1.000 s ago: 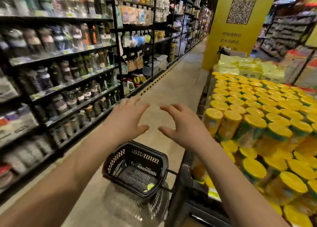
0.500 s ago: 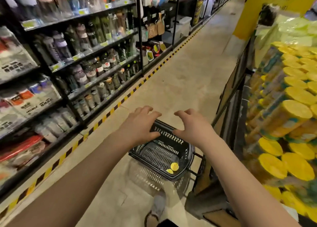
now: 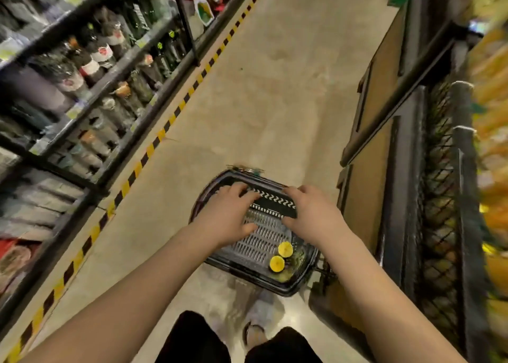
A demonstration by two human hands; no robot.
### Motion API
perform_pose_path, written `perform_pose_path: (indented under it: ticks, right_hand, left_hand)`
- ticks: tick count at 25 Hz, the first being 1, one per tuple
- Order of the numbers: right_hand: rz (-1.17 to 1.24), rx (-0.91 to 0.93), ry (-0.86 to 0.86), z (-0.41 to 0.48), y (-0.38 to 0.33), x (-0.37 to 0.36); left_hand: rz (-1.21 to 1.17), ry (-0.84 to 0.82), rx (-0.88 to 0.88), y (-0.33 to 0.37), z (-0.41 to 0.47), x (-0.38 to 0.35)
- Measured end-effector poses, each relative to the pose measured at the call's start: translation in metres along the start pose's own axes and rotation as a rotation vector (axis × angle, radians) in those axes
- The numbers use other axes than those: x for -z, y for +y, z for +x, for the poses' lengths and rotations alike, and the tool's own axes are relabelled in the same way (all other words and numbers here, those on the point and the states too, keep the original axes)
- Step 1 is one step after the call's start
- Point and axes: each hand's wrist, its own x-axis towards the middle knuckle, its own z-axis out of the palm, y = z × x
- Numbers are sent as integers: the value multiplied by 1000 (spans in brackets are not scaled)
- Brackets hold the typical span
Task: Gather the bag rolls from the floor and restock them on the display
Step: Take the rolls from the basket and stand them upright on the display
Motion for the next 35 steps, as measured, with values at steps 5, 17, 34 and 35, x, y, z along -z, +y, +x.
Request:
perform_pose_path:
  ticks: [5, 17, 34, 35]
  right_hand:
    - [88, -145, -110, 54, 45, -127]
    - [-295, -223, -452, 185, 115, -419]
    - [-342, -117, -565, 238, 154, -490]
    - [-312, -136, -560, 239, 155, -490]
  left_hand:
    - [-51, -166, -119, -27, 82, -116]
    - [-131, -357, -207, -81, 191, -372]
    - [-104, -767, 83, -23, 247, -507]
    - [-134, -788, 128, -19, 248, -517]
